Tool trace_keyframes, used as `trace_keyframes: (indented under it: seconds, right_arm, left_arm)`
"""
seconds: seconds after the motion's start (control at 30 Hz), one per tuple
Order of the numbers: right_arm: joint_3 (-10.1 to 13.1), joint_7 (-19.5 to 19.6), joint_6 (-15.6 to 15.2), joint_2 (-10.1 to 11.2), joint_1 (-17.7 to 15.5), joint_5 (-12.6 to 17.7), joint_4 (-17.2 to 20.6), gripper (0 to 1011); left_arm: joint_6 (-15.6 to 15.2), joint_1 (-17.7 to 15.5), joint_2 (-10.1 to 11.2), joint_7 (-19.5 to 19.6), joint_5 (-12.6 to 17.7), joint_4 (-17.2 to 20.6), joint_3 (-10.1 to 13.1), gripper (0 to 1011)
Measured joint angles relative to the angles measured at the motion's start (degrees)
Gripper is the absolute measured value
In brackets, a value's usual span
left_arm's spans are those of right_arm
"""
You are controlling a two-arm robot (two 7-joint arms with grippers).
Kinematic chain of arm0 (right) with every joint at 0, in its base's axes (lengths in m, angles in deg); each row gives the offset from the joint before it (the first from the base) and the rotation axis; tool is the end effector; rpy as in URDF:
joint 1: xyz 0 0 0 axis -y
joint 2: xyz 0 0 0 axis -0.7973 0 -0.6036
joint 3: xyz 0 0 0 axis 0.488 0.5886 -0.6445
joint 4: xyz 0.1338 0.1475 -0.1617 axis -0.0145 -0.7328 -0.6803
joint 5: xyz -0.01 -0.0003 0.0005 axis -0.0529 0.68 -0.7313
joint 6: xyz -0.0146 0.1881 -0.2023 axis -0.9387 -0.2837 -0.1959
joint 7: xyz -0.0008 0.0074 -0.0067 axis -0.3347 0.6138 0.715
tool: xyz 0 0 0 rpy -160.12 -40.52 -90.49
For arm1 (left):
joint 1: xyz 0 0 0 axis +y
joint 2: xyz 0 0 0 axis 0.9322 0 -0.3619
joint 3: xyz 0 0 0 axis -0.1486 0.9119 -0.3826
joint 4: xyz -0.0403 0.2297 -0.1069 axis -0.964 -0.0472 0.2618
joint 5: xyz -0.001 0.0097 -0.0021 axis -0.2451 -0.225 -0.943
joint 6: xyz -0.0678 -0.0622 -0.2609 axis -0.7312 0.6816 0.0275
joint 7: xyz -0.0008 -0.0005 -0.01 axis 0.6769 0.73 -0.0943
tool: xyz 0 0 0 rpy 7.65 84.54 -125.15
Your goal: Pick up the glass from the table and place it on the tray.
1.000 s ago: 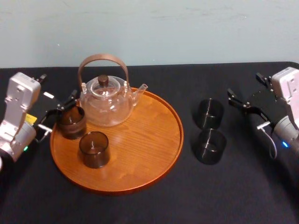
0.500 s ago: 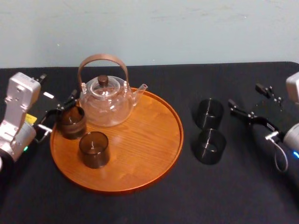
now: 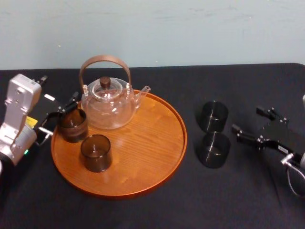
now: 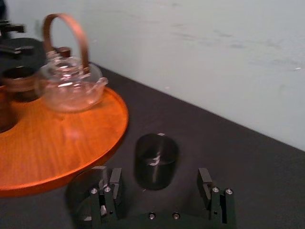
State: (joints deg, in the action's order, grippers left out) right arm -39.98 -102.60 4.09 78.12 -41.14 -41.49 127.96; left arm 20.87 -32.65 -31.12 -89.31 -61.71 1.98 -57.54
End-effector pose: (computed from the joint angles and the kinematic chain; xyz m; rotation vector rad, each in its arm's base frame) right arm 0.2694 -0.1023 -0.2475 -0.2853 -0.0097 -0.9697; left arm 0.3223 0.0721 -0.2690 0.3043 -0.2852 1.2479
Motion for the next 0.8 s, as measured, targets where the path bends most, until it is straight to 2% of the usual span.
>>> trace_keyframes:
  seconds: [0.37, 0.53, 0.8]
  right_arm:
    - [-0.19, -8.79, 1.08, 3.11, -1.43, -0.55, -0.38, 1002]
    - [-0.71, -11.12, 0.89, 3.13, -0.93, -1.58, -1.55, 1002]
    - [-1.46, -12.47, -0.66, 2.1, 0.17, -3.25, -3.29, 1002]
  left_arm:
    - [0.0, 0.0, 0.0, 0.0, 0.0, 0.0, 0.0, 1001]
    - [0.0, 0.0, 0.0, 0.0, 0.0, 0.0, 0.0, 1001]
    - [0.0, 0.0, 0.0, 0.0, 0.0, 0.0, 0.0, 1001]
